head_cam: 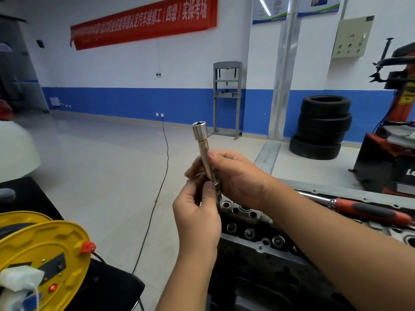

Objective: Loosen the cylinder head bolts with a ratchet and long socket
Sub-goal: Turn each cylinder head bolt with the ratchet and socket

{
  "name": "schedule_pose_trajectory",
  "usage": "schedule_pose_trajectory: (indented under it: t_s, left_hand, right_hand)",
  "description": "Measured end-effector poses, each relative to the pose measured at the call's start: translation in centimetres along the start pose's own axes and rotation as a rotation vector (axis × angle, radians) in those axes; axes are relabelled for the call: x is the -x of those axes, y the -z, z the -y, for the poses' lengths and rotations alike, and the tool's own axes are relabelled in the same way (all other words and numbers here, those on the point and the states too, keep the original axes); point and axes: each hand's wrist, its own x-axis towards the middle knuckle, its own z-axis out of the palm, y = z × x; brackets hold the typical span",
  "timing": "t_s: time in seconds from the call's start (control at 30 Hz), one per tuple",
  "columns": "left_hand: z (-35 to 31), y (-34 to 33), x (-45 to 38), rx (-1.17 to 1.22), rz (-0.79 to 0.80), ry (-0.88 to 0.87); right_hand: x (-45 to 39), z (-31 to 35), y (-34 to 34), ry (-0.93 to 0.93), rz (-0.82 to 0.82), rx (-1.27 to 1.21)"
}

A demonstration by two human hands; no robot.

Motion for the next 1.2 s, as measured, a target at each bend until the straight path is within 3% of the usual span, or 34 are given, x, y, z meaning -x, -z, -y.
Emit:
schedule_pose_trajectory:
  t_s: [0.2, 0.37, 0.6, 0.8, 0.97, 1.2]
  left_hand:
    - [-0.15, -0.11, -0.02, -0.021, -0.051, -0.024]
    - [0.16, 0.00, 0.25, -0.010, 0.075, -0.039]
    - [0.42, -0.05, 0.09, -0.049, -0.069, -0.048]
    - [0.52, 0.06, -0.05, -0.065, -0.054, -0.054]
    - [0.09, 0.00, 0.13, 0.013, 0.073, 0.011]
    - [0.11, -0.06, -0.06, -0.057, 0.004, -0.028]
  right_hand:
    - [0.06, -0.11, 0.45, 0.025, 0.012, -0.011]
    - [0.16, -0.24, 0.54, 0.024, -0.058, 0.073]
    - [0.11, -0.24, 0.33, 0.010, -0.056, 0.018]
    - [0.07, -0.28, 0.47, 0.030, -0.040, -0.008]
    - [0.17, -0.11, 0.32, -0.005, -0.027, 0.008]
    - [0.29, -0.03, 0.30, 0.002, -0.026, -0.086]
